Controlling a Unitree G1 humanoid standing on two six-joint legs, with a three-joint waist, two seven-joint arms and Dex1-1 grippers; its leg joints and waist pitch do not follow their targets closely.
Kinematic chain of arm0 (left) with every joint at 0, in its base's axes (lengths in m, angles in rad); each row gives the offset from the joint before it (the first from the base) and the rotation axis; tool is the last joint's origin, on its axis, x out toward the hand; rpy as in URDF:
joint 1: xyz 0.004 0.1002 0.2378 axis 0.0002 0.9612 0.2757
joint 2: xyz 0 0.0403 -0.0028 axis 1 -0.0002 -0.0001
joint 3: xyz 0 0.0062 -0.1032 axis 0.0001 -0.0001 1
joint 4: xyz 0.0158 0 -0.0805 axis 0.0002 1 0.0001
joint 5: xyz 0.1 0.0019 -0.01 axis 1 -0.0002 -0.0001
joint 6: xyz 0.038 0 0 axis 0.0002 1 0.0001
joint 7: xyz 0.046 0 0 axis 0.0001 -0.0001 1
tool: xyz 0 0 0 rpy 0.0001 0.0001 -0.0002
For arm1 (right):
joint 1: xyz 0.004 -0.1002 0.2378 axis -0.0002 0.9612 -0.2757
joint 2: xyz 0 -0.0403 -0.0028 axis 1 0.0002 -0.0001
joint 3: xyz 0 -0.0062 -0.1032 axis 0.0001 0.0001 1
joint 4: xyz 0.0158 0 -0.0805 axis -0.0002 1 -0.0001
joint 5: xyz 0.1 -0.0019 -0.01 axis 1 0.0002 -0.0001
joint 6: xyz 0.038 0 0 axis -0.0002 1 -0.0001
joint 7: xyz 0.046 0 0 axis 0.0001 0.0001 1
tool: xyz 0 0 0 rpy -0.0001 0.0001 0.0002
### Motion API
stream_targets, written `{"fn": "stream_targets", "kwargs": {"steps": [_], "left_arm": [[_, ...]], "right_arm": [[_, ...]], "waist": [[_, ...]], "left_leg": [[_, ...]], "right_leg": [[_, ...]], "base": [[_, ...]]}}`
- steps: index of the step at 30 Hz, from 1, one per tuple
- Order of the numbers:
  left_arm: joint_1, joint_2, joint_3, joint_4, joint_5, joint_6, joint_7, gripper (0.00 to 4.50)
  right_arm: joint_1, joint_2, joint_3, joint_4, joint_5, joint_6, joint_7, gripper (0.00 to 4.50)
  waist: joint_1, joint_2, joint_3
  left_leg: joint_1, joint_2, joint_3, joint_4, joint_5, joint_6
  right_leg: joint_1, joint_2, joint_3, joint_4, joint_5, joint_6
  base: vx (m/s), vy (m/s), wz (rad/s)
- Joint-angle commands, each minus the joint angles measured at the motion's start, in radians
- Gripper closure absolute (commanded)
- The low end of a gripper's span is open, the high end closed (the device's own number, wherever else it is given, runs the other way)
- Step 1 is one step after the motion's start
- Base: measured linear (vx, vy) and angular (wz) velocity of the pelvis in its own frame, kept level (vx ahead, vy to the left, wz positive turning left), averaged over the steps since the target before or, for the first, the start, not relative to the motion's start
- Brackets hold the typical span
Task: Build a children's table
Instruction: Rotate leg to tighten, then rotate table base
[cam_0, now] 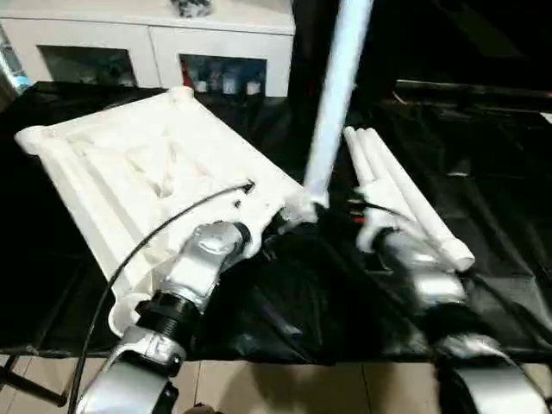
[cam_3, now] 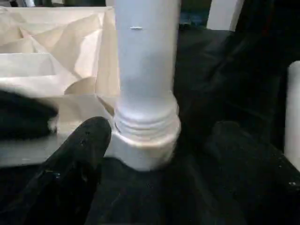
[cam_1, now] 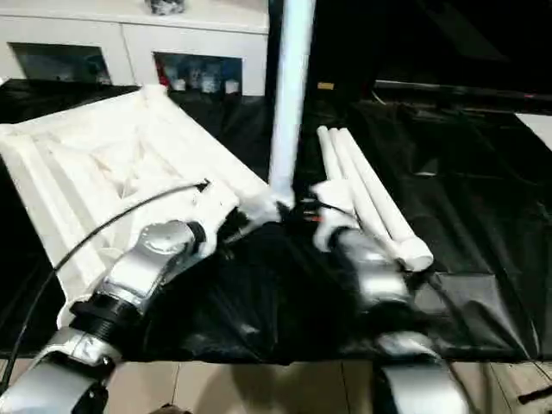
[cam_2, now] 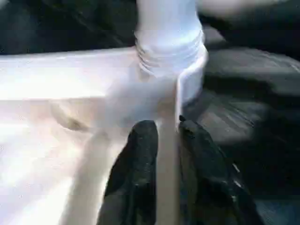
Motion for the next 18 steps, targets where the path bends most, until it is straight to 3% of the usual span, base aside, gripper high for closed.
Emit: {"fn": "stream_targets", "kwargs": {"steps": [1,5,7,11,12,13,15,18], "left_arm": [[-0.024,0.043,0.055,-0.034,-0.003,0.015,0.038,3.41],[-0.020,0.139,0.127,-0.088,0.004,0.062,0.075,3.41],[0.002,0.221,0.184,-0.161,0.009,0.094,0.075,3.41],[0.053,0.312,0.238,-0.265,0.032,0.202,0.061,3.41],[0.078,0.345,0.243,-0.296,0.052,0.249,0.061,3.41],[0.092,0.362,0.245,-0.309,0.063,0.271,0.062,3.41],[0.119,0.395,0.250,-0.326,0.080,0.307,0.067,3.41],[0.164,0.434,0.262,-0.330,0.069,0.350,0.057,3.58]], "right_arm": [[0.010,-0.014,0.027,-0.060,0.019,0.043,0.066,0.57],[0.023,-0.032,0.071,-0.100,0.002,0.079,0.130,0.57],[0.041,-0.037,0.108,-0.140,-0.010,0.115,0.160,0.57],[0.035,-0.017,0.145,-0.132,-0.047,0.154,0.132,0.57],[0.033,-0.008,0.159,-0.126,-0.062,0.163,0.122,0.57],[0.032,-0.004,0.166,-0.125,-0.068,0.170,0.119,0.57],[0.031,0.000,0.182,-0.124,-0.079,0.189,0.117,0.57],[0.022,0.001,0.203,-0.105,-0.099,0.199,0.104,0.57]], "waist": [[0.006,0.005,-0.076],[0.004,0.011,-0.075],[0.008,0.007,-0.076],[0.005,0.015,-0.074],[0.002,-0.003,-0.072],[0.008,0.009,-0.071],[0.007,0.004,-0.067],[0.010,0.011,-0.067]], "left_leg": [[0.011,0.039,-0.023,-0.062,-0.189,0.055],[0.016,0.041,-0.024,-0.062,-0.189,0.044],[0.017,0.045,-0.024,-0.063,-0.171,0.042],[0.019,0.048,-0.023,-0.065,-0.155,0.029],[0.017,0.043,-0.019,-0.066,-0.164,0.030],[0.019,0.046,-0.022,-0.068,-0.172,0.023],[0.023,0.046,-0.021,-0.070,-0.202,0.015],[0.025,0.046,-0.024,-0.074,-0.229,-0.008]], "right_leg": [[0.062,-0.085,0.048,-0.075,-0.167,-0.200],[0.055,-0.082,0.047,-0.073,-0.191,-0.198],[0.054,-0.083,0.047,-0.067,-0.168,-0.204],[0.048,-0.081,0.048,-0.060,-0.128,-0.222],[0.049,-0.079,0.048,-0.067,-0.154,-0.215],[0.046,-0.084,0.050,-0.065,-0.181,-0.210],[0.041,-0.082,0.050,-0.073,-0.235,-0.191],[0.038,-0.084,0.052,-0.076,-0.263,-0.175]], "base": [[0.000,0.000,0.00],[0.000,0.000,0.00],[0.000,0.000,0.00],[0.000,0.000,0.00],[0.000,0.000,0.00],[0.000,0.000,0.00],[0.000,0.000,0.00],[0.000,0.000,0.00]]}}
